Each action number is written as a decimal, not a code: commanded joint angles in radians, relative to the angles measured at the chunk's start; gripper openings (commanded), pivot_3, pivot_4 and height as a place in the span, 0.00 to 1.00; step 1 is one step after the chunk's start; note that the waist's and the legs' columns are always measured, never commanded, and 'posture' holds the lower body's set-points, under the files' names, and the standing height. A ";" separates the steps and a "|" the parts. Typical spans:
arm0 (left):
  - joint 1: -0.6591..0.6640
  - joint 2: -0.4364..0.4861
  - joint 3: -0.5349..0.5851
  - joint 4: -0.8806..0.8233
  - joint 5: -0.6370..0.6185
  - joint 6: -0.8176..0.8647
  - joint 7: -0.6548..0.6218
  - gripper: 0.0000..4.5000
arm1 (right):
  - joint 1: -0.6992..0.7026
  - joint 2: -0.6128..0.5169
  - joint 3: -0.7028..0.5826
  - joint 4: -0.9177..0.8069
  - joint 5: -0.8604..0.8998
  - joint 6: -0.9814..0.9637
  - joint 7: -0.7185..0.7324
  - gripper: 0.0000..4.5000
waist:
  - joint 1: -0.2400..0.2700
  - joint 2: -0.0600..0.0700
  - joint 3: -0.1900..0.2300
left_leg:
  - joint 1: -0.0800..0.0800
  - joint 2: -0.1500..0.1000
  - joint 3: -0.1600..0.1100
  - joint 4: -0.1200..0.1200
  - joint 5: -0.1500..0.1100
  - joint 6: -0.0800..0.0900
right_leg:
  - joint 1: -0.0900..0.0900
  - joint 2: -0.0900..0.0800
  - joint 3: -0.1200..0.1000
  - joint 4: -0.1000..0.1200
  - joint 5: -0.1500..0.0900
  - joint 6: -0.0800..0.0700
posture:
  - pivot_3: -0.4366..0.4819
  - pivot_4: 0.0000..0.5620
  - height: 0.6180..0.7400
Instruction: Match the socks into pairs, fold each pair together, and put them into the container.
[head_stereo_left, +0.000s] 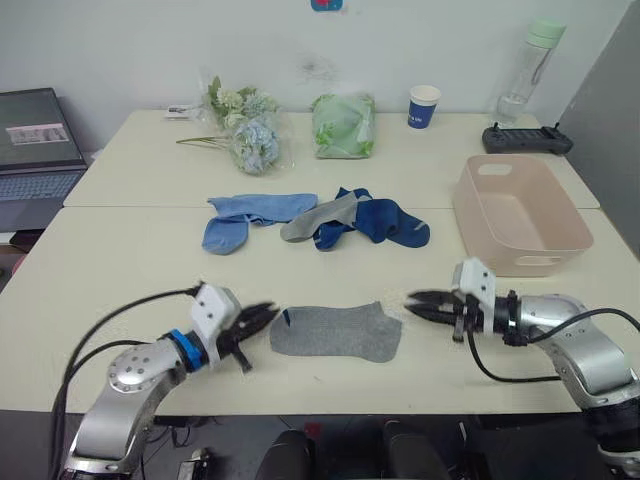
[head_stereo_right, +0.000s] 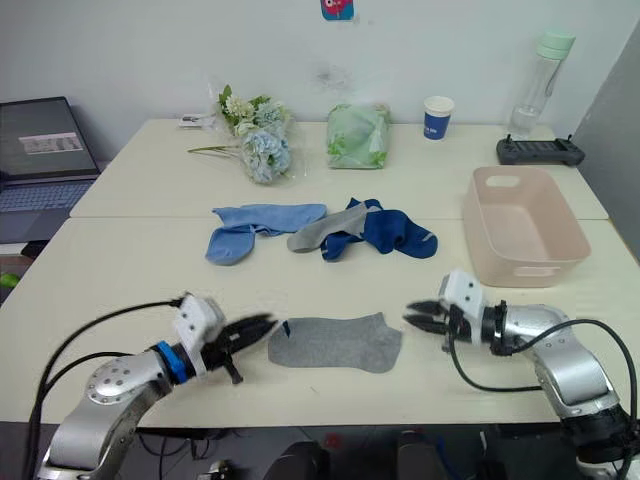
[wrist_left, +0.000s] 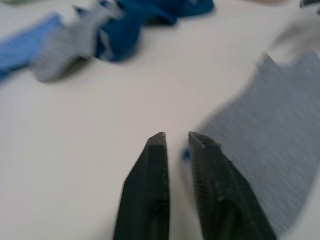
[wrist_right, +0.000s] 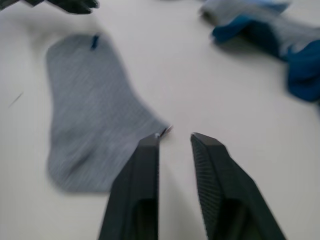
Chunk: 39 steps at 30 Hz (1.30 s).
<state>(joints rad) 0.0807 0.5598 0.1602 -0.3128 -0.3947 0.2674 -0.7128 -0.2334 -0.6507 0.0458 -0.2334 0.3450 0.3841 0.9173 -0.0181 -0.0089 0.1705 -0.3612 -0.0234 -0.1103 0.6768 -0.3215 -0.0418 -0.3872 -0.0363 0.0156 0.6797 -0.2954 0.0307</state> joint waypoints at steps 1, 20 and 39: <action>-0.007 -0.030 0.099 0.026 -0.007 -0.012 0.092 0.42 | -0.025 0.033 -0.041 0.012 -0.017 0.000 -0.089 0.52 | 0.000 0.000 0.000 | 0.000 0.000 0.000 0.000 0.000 0.000 | 0.000 0.000 0.000 0.000 0.000 0.000 | 0.48 0.27 1.00; -0.289 0.014 -0.012 0.460 0.272 -0.296 0.108 0.99 | -0.020 0.102 0.046 0.034 -0.181 -0.133 -0.183 1.00 | 0.015 0.000 0.000 | -0.001 -0.001 0.000 0.000 0.002 -0.003 | -0.001 0.000 0.000 0.000 0.001 0.000 | 0.48 0.27 1.00; -0.798 -0.122 -0.218 1.133 0.429 -0.561 0.063 0.99 | 0.008 0.144 0.067 -0.074 -0.188 -0.048 -0.245 1.00 | -0.003 -0.001 0.000 | -0.002 -0.002 0.003 0.001 0.004 -0.004 | -0.002 0.001 -0.002 0.000 0.001 0.001 | 0.48 0.27 1.00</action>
<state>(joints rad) -0.6988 0.4418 -0.0467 0.8122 0.0235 -0.2508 -0.6334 -0.2218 -0.5065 0.1268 -0.2613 0.1559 0.3366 0.6826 -0.0214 -0.0098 0.1703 -0.3628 -0.0254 -0.1075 0.6779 -0.3180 -0.0455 -0.3897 -0.0356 0.0138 0.6796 -0.2944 0.0313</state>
